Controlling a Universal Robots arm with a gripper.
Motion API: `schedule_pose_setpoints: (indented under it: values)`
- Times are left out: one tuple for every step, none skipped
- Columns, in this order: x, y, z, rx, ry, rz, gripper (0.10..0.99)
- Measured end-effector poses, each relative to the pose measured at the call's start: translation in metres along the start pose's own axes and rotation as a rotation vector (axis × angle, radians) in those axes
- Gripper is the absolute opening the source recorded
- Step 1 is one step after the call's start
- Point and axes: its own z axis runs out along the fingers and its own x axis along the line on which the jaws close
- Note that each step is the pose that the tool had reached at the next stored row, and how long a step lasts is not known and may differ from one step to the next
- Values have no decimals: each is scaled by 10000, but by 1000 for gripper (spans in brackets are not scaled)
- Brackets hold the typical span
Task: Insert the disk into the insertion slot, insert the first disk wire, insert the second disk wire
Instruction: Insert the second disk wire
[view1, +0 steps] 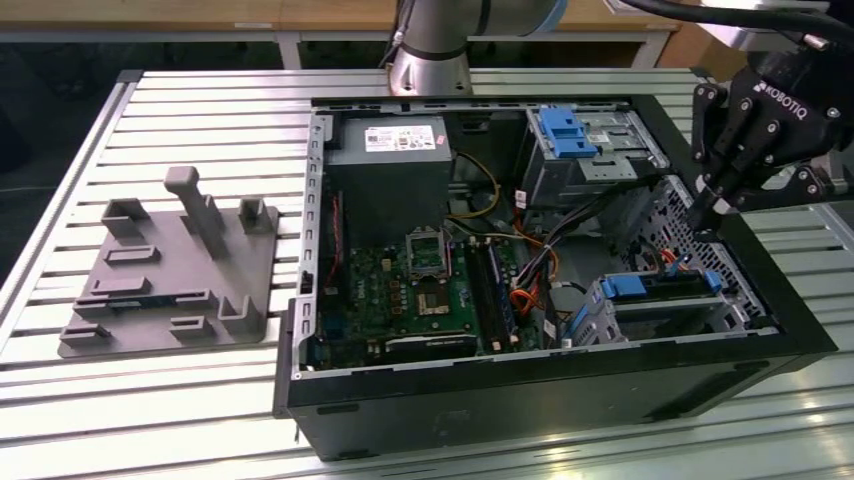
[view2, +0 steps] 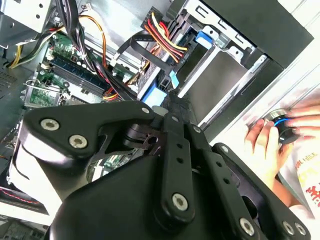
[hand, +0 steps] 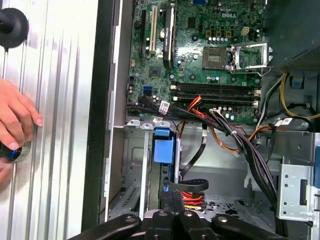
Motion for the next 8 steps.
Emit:
schedule_pose_setpoints:
  values:
    - [0,0,0,0,0,0,106]
    - [0,0,0,0,1,0,106]
    - [0,0,-1,0,1,0,106]
    - [0,0,0,0,1,0,106]
    - [0,0,0,0,2,0,106]
    - [0,0,0,0,2,0,106]
    - [0,0,0,0,2,0,106]
    - [0,0,0,0,3,0,106]
